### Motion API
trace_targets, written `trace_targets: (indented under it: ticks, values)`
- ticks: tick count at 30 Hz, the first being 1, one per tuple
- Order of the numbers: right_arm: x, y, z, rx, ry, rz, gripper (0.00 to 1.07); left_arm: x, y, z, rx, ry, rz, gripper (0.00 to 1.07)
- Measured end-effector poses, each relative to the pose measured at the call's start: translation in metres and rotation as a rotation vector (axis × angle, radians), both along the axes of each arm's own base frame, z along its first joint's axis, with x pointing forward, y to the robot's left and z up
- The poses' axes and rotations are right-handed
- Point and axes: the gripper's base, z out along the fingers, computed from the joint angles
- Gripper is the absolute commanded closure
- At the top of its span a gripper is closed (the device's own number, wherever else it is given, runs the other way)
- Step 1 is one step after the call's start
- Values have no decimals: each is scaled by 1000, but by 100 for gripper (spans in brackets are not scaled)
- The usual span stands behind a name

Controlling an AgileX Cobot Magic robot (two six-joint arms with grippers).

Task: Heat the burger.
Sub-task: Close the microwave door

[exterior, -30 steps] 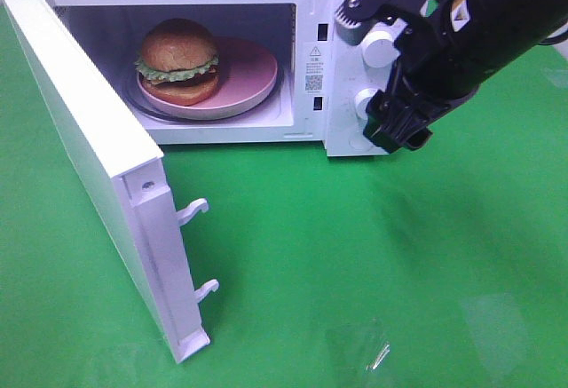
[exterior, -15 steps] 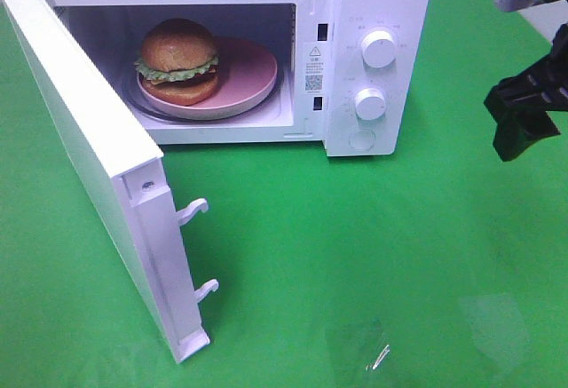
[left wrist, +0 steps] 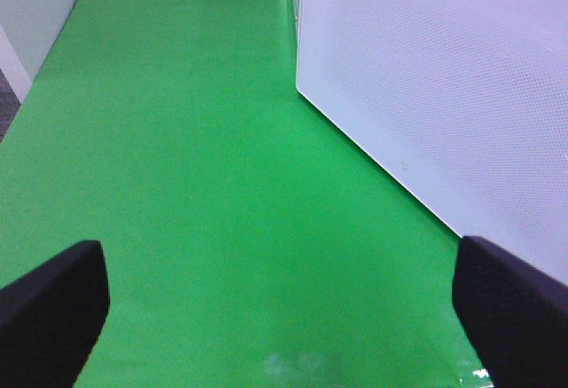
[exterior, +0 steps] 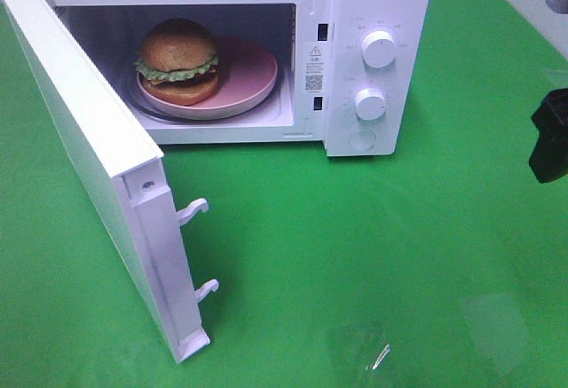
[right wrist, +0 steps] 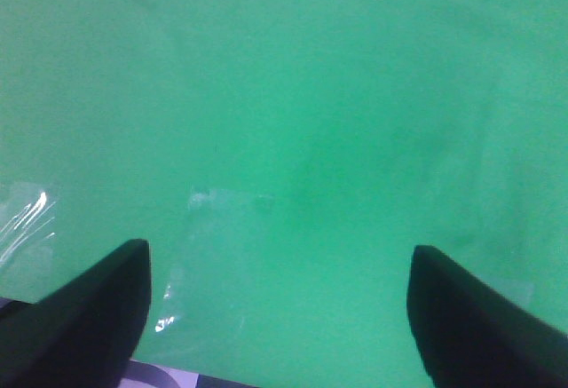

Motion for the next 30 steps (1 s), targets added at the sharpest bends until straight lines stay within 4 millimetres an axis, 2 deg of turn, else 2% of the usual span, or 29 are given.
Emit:
trace_targets:
  ticks: [1,2,5,6,7,8,9,11,12,13,16,17,18,19,22,23,25,26,27,30]
  values:
    - [0,0,0,0,0,0,31,0,0,0,0,0,0,6]
    - [-12,-3,3,8,-29,1,31,0,0,0,0,0,0,6]
    - [-16,-4,5,13,-47,2,31,0,0,0,0,0,0,6]
    - [-25,-7,8,25,-94,3,31,0,0,0,0,0,0,6]
    - [-25,-7,8,25,-94,3,31,0,0,0,0,0,0,6]
    - [-36,-10,12,38,-147,6,31,0,0,0,0,0,0,6]
    - [-36,-10,12,38,-147,6,31,0,0,0,0,0,0,6]
    - [-64,-17,17,57,-247,14,31,0,0,0,0,0,0,6]
    - [-64,-17,17,57,-247,14,31,0,0,0,0,0,0,6]
    - [-77,-21,19,60,-287,12,31,0,0,0,0,0,0,6]
    - [-89,-25,20,57,-326,6,31,0,0,0,0,0,0,6]
    - [-105,-31,25,55,-397,-6,31,0,0,0,0,0,0,6]
    - [-105,-31,25,55,-397,-6,31,0,0,0,0,0,0,6]
    - [-118,-36,27,62,-444,-23,31,0,0,0,0,0,0,6]
    - [-124,-38,28,67,-462,-31,31,0,0,0,0,0,0,6]
    - [-145,-43,26,87,-519,-46,31,0,0,0,0,0,0,6]
    - [-149,-45,25,91,-531,-47,31,0,0,0,0,0,0,6]
    - [-161,-47,21,97,-556,-47,31,0,0,0,0,0,0,6]
    - [-161,-47,21,97,-556,-47,31,0,0,0,0,0,0,6]
    - [-178,-50,11,121,-582,-34,30,0,0,0,0,0,0,6]
